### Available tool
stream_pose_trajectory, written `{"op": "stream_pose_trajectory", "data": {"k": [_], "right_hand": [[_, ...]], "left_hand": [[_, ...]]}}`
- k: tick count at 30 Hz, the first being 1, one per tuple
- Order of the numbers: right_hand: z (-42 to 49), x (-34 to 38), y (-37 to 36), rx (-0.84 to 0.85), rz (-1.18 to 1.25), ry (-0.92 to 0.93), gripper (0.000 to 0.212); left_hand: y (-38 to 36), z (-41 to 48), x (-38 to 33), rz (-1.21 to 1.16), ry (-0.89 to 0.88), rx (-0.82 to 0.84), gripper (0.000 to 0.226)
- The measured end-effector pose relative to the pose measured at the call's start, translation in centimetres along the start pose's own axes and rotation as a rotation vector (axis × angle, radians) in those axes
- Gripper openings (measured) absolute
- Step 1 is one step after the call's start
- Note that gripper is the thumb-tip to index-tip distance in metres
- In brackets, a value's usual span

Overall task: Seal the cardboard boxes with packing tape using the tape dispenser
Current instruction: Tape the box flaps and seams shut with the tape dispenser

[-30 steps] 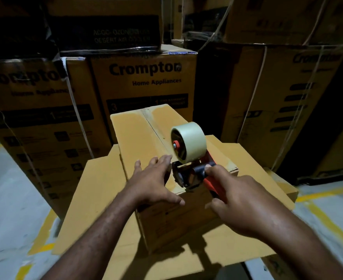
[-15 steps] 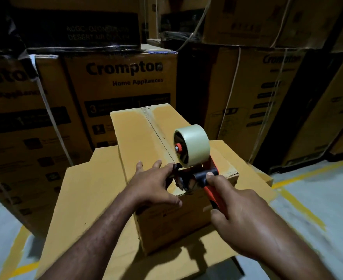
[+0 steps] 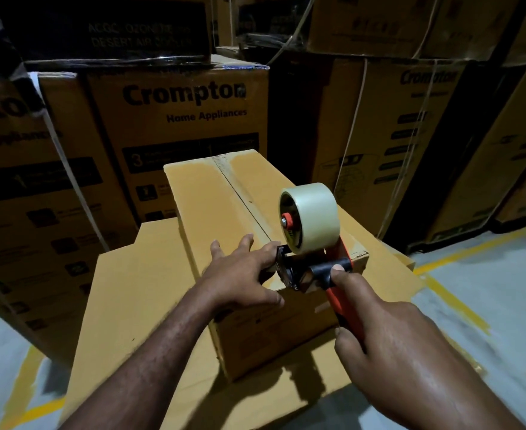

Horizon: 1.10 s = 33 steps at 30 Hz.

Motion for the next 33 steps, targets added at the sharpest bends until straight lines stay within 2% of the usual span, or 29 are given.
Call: {"op": "stream_pose_trajectory", "data": {"k": [5,10,15,19,23,28,33], "right_hand": [[-0.3,-0.6,-0.4,-0.057,0.027,-0.017,0.067],[-0.7,-0.8,-0.6,-0.071,0.037,-0.02,0.063],[-0.8,-0.8,-1.1,-0.103,0.097,-0.026,0.056],[-2.0,-1.2,-0.6,-0.119,0.099,-0.045,0.054],[-3.5,-1.1,-1.9,-0.145,0.119,-0.057,0.056],[-3.9,-1.5,-2.9,-0.203,0.142,-0.047,0.06],[-4.5,-1.7,-3.0,-0.232,0.15,-0.039,0.065]], "left_hand": [[-0.1,0.4,-0.2,-0.052,-0.049,-0.012,0.096],[0.5,1.7,-0.9,-0.096,-0.095,0.096,0.104],[0.5,2.1,-1.1,-0.115,-0.126,0.107,0.087],[0.8,1.8,-1.3,-0.184,-0.167,0.068,0.05],[1.7,1.3,-1.6,-0.189,-0.187,0.052,0.048],[2.1,0.4,-1.9,-0.255,-0.203,0.062,0.033],[1.8,0.8,-1.9,-0.271,-0.257,0.089,0.044]]}}
Point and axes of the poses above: each hand's wrist, its own z-axis towards the middle knuckle, its own y-axis out of the back of the hand, x = y × z, the point moved 6 cm from there along z, towards the middle knuckle, and after that the axes turned 15 degrees about -x, right-handed, at the moved point
